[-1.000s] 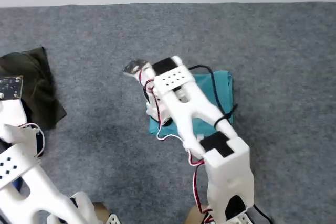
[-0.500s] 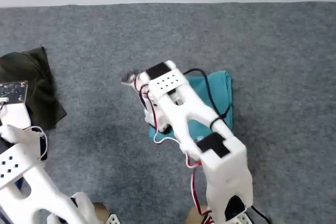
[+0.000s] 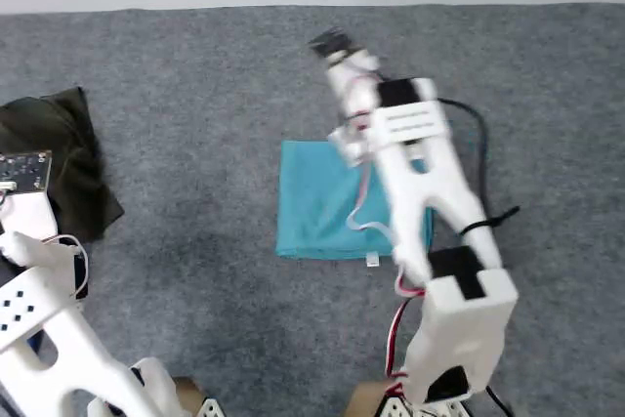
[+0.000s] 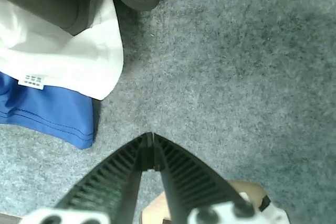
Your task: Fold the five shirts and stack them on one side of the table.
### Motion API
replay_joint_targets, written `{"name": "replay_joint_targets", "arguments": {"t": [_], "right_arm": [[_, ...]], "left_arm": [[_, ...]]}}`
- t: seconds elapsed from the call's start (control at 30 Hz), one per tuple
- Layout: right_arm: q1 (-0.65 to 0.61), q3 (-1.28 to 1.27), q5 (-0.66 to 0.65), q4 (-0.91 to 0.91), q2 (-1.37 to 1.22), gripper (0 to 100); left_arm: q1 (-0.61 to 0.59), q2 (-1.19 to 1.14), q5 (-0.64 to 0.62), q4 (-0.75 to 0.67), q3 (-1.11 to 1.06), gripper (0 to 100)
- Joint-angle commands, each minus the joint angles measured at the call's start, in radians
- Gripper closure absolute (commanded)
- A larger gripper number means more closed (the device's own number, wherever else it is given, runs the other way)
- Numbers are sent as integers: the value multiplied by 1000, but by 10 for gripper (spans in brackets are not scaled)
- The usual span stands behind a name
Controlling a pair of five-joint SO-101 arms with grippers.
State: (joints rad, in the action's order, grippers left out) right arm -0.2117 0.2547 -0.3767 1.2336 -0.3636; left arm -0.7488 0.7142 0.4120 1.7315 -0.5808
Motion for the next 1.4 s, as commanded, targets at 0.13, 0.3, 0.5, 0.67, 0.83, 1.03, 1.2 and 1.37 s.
{"name": "replay_joint_targets", "arguments": {"t": [0.13,0.3,0.5,0.67,0.83,1.03,1.2,1.37], "right_arm": [[160,9,-54,-142,-153,987],[179,14,-54,-124,-205,989],[168,124,-49,-31,-124,989],[65,192,-48,-12,-68,987],[-71,190,-51,-108,-137,987],[-148,195,-54,-314,-325,987],[-182,196,-55,-380,-407,988],[-188,196,-55,-335,-337,988]], "left_arm": [[0,21,5,6,13,995],[0,21,5,6,12,995],[0,21,5,8,12,995],[0,21,5,8,12,995],[0,21,5,11,13,995],[0,37,5,12,13,995],[0,118,5,6,5,995],[0,163,5,6,4,995]]}}
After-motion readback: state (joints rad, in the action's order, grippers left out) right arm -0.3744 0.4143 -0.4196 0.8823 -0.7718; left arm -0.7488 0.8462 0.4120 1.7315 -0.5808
